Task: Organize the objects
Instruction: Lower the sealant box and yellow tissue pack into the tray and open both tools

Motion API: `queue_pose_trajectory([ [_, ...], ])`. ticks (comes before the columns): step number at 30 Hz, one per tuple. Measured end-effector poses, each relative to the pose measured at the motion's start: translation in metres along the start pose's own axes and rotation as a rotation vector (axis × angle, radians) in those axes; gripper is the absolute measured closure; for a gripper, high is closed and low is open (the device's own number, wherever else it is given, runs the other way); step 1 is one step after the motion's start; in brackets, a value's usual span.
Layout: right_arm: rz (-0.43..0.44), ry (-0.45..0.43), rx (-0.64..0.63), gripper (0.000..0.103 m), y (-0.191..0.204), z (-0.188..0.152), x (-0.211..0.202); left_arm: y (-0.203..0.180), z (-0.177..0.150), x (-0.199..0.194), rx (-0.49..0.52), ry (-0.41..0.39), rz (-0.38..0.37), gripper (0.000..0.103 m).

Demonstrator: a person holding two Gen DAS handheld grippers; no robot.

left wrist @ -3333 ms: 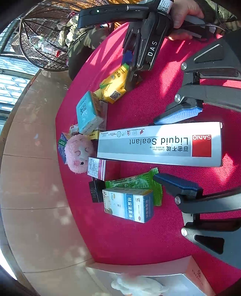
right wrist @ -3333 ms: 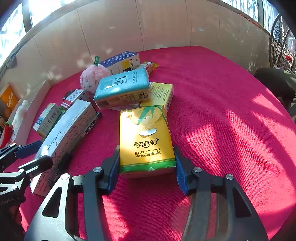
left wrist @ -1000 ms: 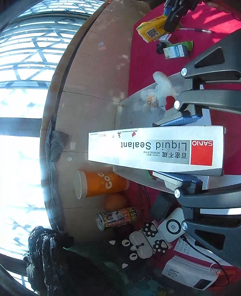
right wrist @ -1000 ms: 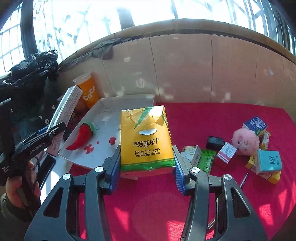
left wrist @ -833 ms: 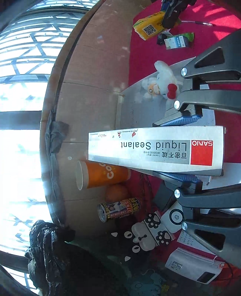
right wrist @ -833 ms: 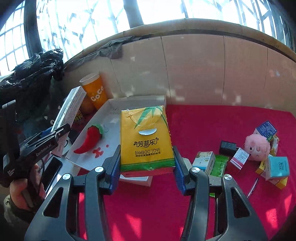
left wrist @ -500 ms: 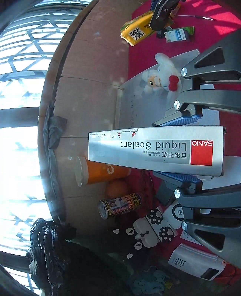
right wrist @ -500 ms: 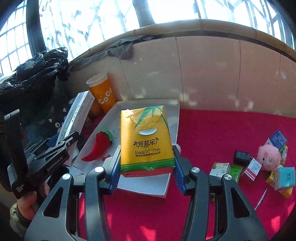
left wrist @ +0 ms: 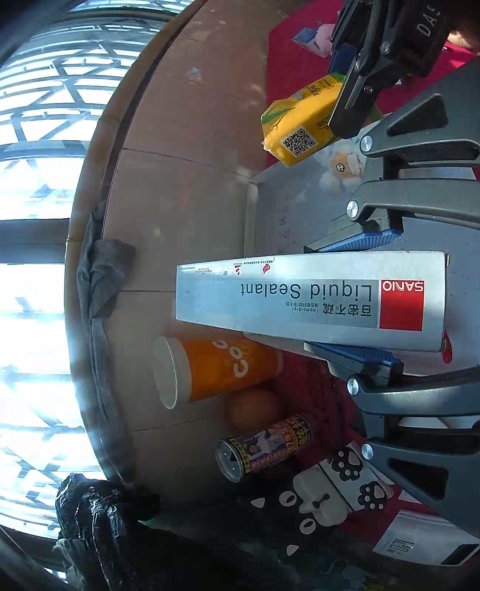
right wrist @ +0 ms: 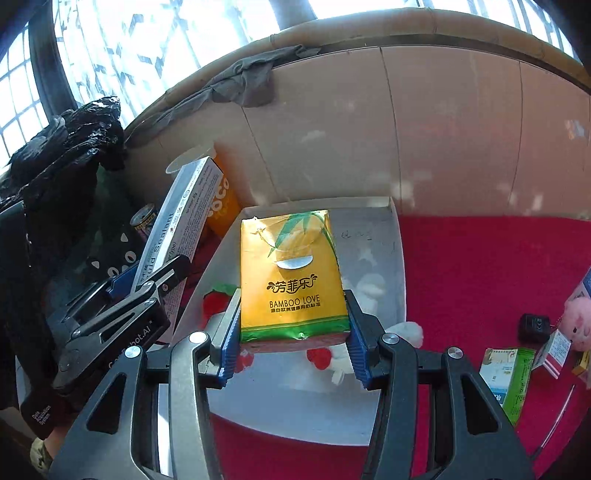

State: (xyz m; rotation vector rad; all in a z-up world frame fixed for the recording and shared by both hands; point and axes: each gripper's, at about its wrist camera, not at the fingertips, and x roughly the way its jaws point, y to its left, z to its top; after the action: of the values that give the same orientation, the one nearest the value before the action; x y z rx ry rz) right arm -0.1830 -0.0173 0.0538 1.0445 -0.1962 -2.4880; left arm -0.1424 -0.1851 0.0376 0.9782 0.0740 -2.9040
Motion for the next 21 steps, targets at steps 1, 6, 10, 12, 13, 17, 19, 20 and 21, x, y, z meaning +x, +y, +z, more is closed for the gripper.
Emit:
queue_pose_trajectory([
  [1, -0.003, 0.013, 0.004, 0.054, 0.000, 0.000, 0.007, 0.000, 0.000, 0.007, -0.005, 0.024, -0.005, 0.060],
  [6, 0.006, 0.054, 0.000, 0.054, -0.001, -0.009, 0.031, 0.002, -0.004, 0.025, -0.001, 0.057, 0.020, 0.060],
  [10, -0.013, 0.070, 0.010, 0.054, -0.003, -0.012, 0.042, 0.003, -0.002, 0.028, 0.008, 0.046, 0.044, 0.060],
  [12, -0.035, 0.062, 0.001, 0.054, -0.003, -0.011, 0.045, 0.003, -0.001, 0.030, 0.012, 0.044, 0.054, 0.060],
  [13, -0.045, 0.057, -0.009, 0.054, -0.002, -0.011, 0.046, 0.003, 0.000, 0.030, 0.015, 0.045, 0.054, 0.060],
  [17, -0.072, 0.048, -0.037, 0.052, 0.001, -0.010, 0.051, 0.004, 0.000, 0.036, 0.003, 0.059, 0.070, 0.059],
  [19, -0.080, 0.044, -0.067, 0.044, 0.004, -0.012, 0.052, 0.006, -0.001, 0.038, -0.018, 0.073, 0.069, 0.058],
  [20, -0.095, 0.041, -0.091, 0.018, 0.006, -0.013, 0.052, 0.007, -0.002, 0.039, -0.023, 0.075, 0.071, 0.057],
  [21, -0.103, 0.033, -0.109, 0.006, 0.007, -0.014, 0.052, 0.007, -0.002, 0.039, -0.022, 0.076, 0.071, 0.045],
])
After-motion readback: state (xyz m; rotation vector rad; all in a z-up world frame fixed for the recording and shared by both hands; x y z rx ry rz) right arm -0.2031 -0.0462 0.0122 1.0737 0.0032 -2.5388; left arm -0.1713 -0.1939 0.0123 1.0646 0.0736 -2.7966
